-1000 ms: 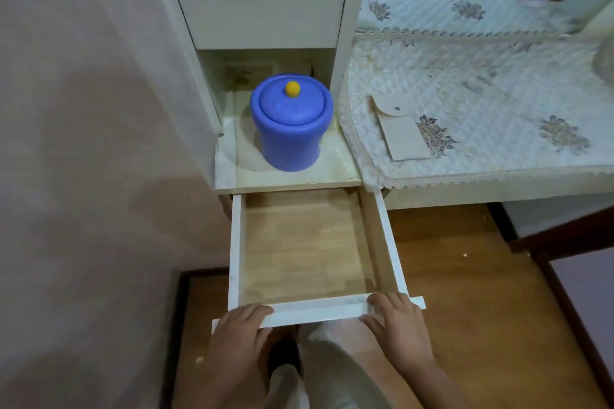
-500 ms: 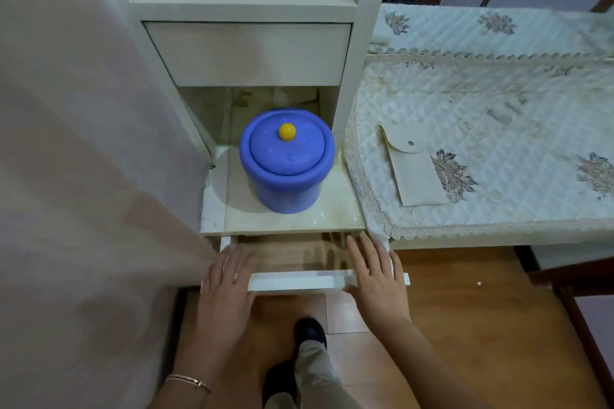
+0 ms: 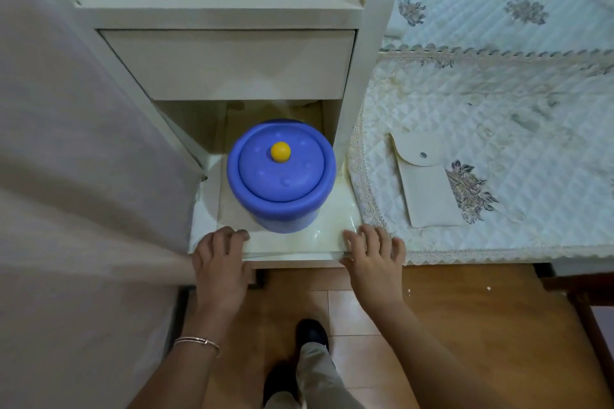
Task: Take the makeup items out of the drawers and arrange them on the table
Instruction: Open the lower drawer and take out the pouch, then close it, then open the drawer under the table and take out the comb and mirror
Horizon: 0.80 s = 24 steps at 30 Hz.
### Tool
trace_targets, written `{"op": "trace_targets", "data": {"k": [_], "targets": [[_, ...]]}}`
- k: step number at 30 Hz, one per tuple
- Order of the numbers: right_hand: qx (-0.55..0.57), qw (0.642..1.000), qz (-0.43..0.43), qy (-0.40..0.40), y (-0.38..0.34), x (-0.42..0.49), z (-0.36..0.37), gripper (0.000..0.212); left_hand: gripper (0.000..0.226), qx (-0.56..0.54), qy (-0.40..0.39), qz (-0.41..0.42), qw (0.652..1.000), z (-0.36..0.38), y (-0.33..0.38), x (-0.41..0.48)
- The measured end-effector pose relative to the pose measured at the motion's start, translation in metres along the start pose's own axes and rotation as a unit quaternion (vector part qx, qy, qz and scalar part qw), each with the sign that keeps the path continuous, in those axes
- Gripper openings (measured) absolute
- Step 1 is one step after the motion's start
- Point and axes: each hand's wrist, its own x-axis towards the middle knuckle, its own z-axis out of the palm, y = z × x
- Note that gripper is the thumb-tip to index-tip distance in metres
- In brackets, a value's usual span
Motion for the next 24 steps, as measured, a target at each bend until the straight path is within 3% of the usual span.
{"op": "trace_targets", "data": {"k": [8, 10, 12, 14, 16, 18, 20, 24], "targets": [[0.091, 0.993, -0.016, -0.069, 0.013, -0.029, -0.025, 0.055, 0.042, -0.084, -0.039, 0.047, 0.995, -0.019, -0.003, -0.034], [0.104, 0.989, 0.046, -0.097, 0.021, -0.06, -0.032, 0.055, 0.037, -0.147, -0.077, 0.061, 0.984, -0.02, -0.012, -0.06], [0.152, 0.965, 0.151, -0.149, 0.026, -0.105, -0.035, 0.054, 0.034, -0.207, -0.197, 0.032, 0.958, -0.016, -0.024, -0.094], [0.239, 0.915, 0.258, -0.197, 0.025, -0.159, -0.034, 0.053, 0.03, -0.225, -0.319, -0.017, 0.92, -0.002, -0.039, -0.128], [0.319, 0.844, 0.356, -0.244, 0.02, -0.219, -0.033, 0.053, 0.022, -0.246, -0.392, -0.079, 0.883, 0.014, -0.051, -0.161], [0.356, 0.77, 0.448, -0.284, 0.013, -0.279, -0.03, 0.05, 0.013, -0.281, -0.419, -0.134, 0.853, 0.026, -0.061, -0.191], [0.375, 0.705, 0.523, -0.299, 0.007, -0.333, -0.029, 0.049, 0.02, -0.282, -0.443, -0.166, 0.835, 0.041, -0.071, -0.218], [0.393, 0.618, 0.596, -0.33, 0.003, -0.409, -0.029, 0.051, 0.016, -0.275, -0.47, -0.225, 0.808, 0.053, -0.069, -0.245]]}}
